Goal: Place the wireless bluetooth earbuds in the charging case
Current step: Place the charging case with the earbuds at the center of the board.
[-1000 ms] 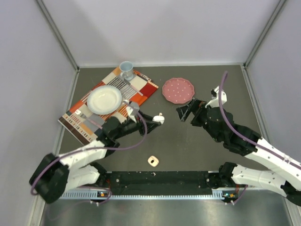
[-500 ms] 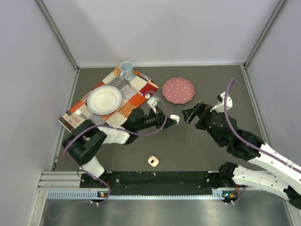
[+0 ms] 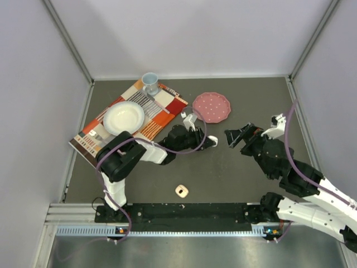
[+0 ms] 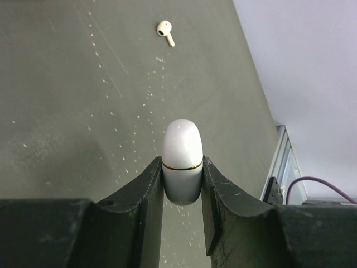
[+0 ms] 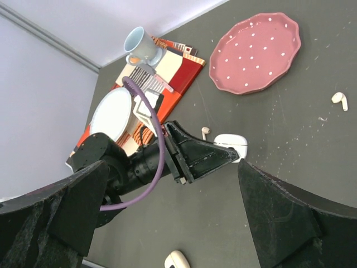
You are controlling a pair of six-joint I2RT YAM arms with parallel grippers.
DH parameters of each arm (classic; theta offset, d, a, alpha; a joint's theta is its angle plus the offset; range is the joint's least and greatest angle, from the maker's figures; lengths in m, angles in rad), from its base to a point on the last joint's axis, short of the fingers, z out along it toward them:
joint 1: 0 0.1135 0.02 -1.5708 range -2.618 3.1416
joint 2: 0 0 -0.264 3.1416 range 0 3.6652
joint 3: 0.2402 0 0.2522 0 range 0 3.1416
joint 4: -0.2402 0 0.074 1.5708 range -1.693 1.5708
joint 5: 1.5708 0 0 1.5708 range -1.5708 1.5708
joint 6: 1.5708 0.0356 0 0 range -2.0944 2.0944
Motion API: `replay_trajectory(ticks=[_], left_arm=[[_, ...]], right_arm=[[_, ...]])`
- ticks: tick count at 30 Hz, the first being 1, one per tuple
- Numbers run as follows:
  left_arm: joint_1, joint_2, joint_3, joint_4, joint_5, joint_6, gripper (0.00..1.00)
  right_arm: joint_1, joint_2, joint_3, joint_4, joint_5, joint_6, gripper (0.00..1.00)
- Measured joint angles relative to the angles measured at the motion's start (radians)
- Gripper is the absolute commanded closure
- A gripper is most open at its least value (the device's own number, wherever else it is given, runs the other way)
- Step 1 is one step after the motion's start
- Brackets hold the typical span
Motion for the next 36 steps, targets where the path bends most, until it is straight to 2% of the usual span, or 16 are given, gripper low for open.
replay_trajectory(ticks=[3, 12, 23, 29, 33, 36], left_arm=[[-0.008, 0.016, 0.049, -0.076, -0.027, 0.0, 0.87], [-0.011, 0.071, 0.133, -0.256, -0.051, 0.002, 0.84], [-0.011, 0.115, 0.156, -0.309, -0.044, -0.007, 0.75], [-0.011, 0.115, 0.162, -0.325, -0.044, -0.007, 0.68], [-0.011, 0.115, 0.166, -0.334, -0.045, -0.004, 0.6], [-0.011, 0.113, 0.166, -0.338, -0.049, -0.002, 0.59]], right_arm=[[0.0, -0.012, 0.0, 0.0, 0.009, 0.0, 0.01], [0.0, -0.029, -0.013, -0.003, 0.02, 0.002, 0.01], [0.0, -0.032, -0.013, -0.004, 0.015, 0.016, 0.01], [0.0, -0.049, -0.013, -0.01, 0.013, 0.027, 0.01], [0.0, -0.051, -0.013, -0.016, 0.011, 0.03, 0.01], [0.0, -0.052, -0.013, -0.019, 0.011, 0.031, 0.01]])
